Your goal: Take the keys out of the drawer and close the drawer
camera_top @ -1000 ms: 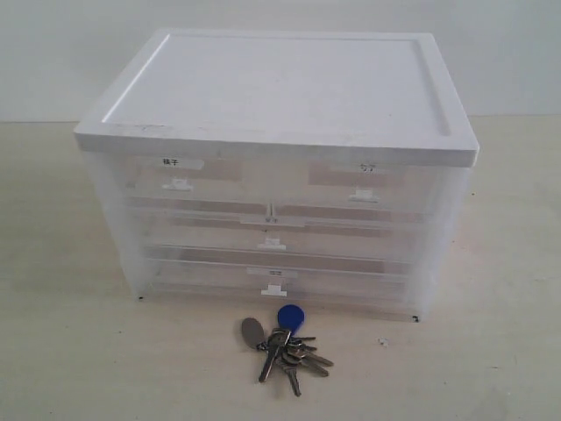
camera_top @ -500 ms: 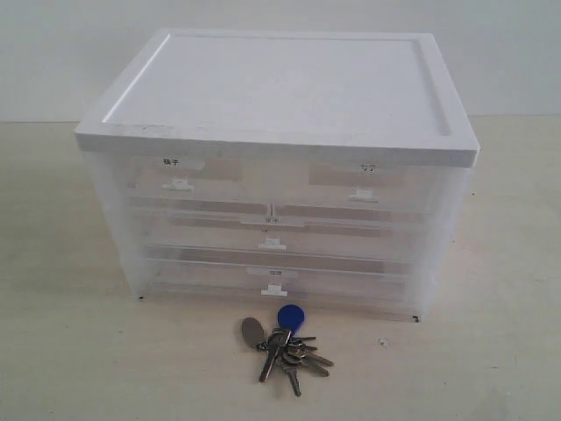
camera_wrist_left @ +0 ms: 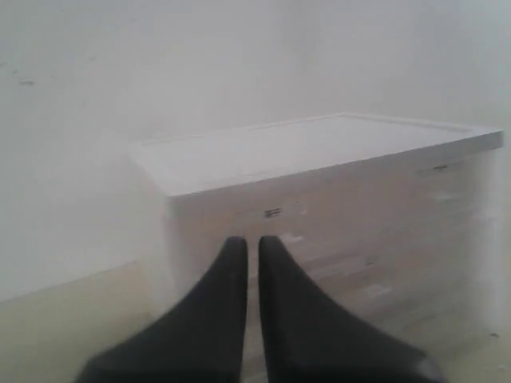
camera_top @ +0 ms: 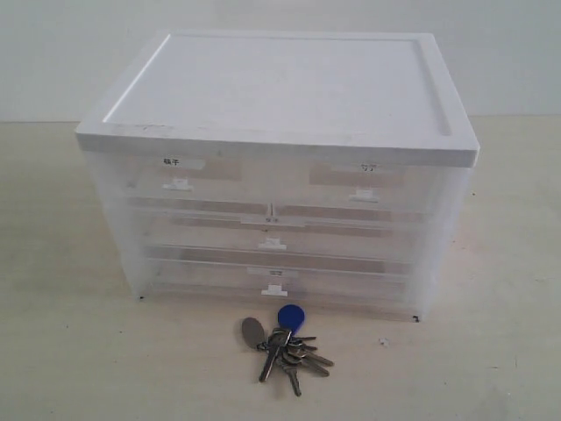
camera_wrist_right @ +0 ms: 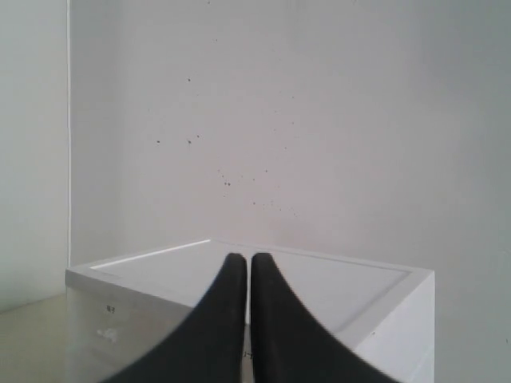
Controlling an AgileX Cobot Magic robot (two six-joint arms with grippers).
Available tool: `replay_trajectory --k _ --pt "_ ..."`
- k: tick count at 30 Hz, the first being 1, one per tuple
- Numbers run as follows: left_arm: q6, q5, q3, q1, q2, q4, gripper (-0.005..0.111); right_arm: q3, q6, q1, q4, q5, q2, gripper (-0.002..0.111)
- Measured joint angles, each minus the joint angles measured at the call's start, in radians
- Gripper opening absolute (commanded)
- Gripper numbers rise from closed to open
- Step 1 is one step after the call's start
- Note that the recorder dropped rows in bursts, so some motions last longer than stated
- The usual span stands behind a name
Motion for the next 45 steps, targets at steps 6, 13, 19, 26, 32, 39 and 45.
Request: replay_trajectory --k 6,13,19,26,32,39,45 --pt "0.0 0.131 0.002 0.22 -0.091 0.002 0.004 0.0 0.0 0.0 0.0 0.0 0.0 0.0" --pt "0.0 0.269 0.002 0.451 -0.178 -0.012 0.004 0.001 0.0 0.0 0.0 0.0 0.0 0.0" --pt "0.028 0.417 0.002 0.524 -0.182 -0.015 0.004 0.001 0.0 0.0 0.0 -0.002 0.0 0.0" --pt "0.044 0.457 0.002 0.528 -0.182 -0.015 0.004 0.001 0.0 0.0 0.0 -0.002 0.0 0.0" --pt "0.046 0.458 0.002 0.528 -0.182 -0.009 0.004 0.001 0.0 0.0 0.0 -0.002 0.0 0.0" --pt "0.046 0.458 0.002 0.528 -0.182 -0.005 0.004 0.001 0.0 0.0 0.0 -0.002 0.0 0.0" --pt "0.046 0.458 0.002 0.528 -0.182 -0.005 0.004 0.001 0.0 0.0 0.0 -0.002 0.0 0.0"
